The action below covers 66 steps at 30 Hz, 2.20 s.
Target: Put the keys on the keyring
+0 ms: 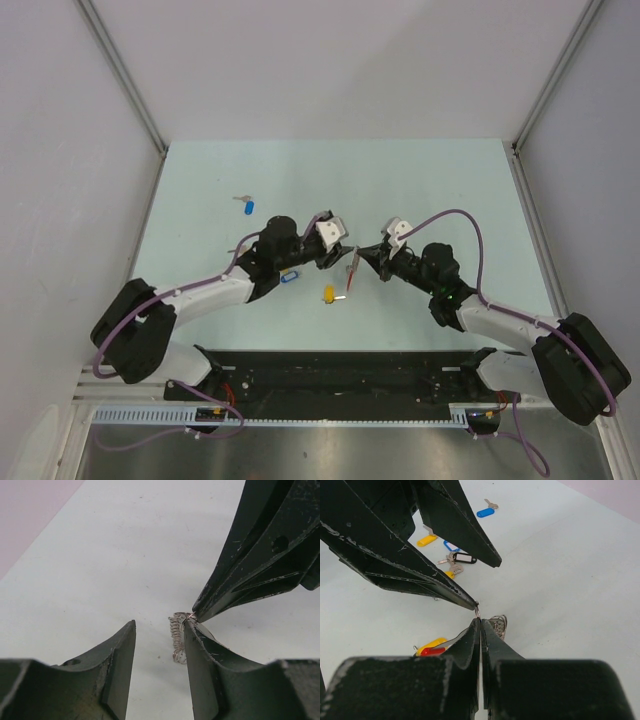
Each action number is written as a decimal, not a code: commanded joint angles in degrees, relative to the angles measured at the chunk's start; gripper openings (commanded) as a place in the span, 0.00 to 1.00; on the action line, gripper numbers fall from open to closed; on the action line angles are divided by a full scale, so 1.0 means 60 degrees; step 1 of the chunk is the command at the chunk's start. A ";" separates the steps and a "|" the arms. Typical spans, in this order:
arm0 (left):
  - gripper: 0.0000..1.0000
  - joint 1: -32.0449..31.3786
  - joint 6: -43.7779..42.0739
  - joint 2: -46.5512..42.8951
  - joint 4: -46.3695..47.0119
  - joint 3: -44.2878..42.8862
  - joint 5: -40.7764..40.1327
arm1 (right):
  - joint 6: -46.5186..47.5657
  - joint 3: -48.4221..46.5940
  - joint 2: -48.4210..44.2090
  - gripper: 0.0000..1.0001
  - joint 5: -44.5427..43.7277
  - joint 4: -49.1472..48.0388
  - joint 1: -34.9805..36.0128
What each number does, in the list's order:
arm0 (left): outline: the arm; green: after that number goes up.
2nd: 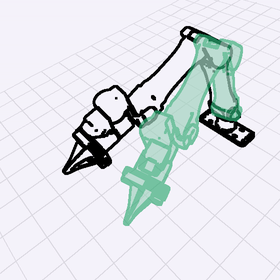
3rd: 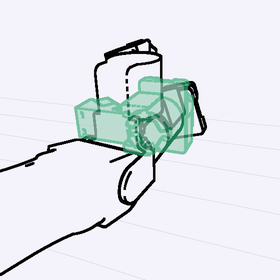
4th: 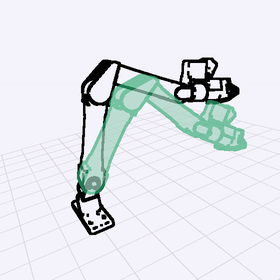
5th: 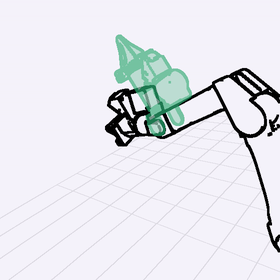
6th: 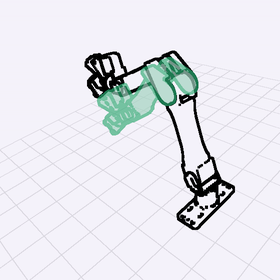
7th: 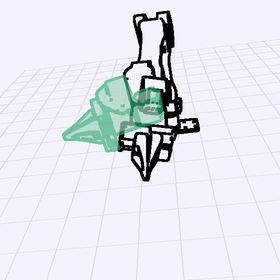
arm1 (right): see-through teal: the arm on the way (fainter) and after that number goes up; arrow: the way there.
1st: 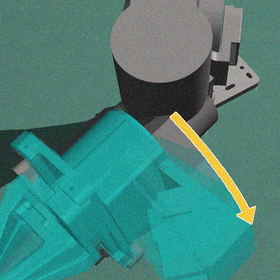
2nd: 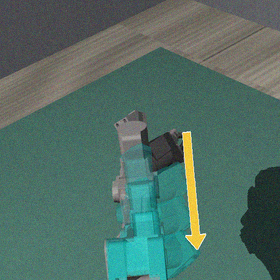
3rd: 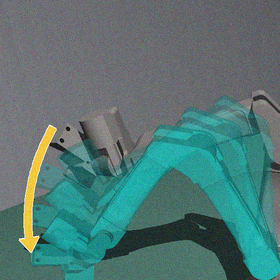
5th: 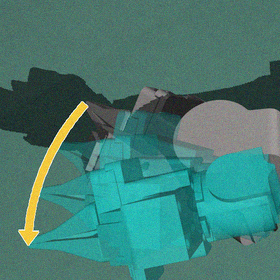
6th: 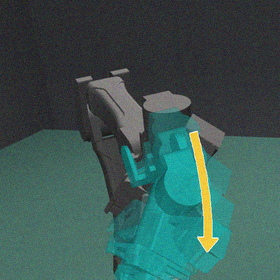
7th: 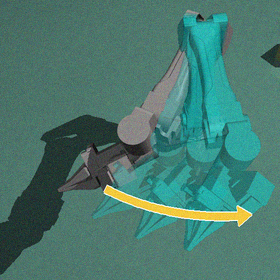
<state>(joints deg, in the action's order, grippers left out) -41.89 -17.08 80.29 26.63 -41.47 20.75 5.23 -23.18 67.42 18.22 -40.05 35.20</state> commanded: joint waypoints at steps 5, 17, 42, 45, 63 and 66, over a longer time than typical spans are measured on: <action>0.45 -0.0298 -0.0463 0.0255 0.0600 -0.0368 -0.0250 | 0.0124 -0.0282 0.0028 0.00 -0.0151 0.0289 0.0051; 0.31 -0.1045 -0.0815 0.0314 0.1333 -0.0031 -0.2123 | -0.0023 -0.0297 0.0043 0.00 -0.0048 0.0230 0.0051; 0.16 -0.1676 -0.0962 0.0798 0.2958 0.0643 -0.4015 | -0.0213 -0.0297 -0.0001 0.00 0.0098 0.0157 0.0080; 0.08 -0.1719 -0.0962 0.0885 0.3046 0.0628 -0.4045 | -0.0243 -0.0297 -0.0001 0.00 0.0099 0.0157 0.0080; 0.01 -0.1852 0.0034 0.0417 0.2797 0.0965 -0.5026 | -0.1121 -0.0297 -0.0938 0.40 -0.0561 0.0728 -0.0388; 0.00 -0.1852 0.0283 0.0344 0.2681 0.0994 -0.5143 | -0.1399 -0.0297 -0.0938 0.40 -0.0473 0.0772 -0.0608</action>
<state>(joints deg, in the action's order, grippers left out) -52.75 -17.98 84.79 42.15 -36.23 -7.64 -0.43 -23.29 62.67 14.57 -35.27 32.95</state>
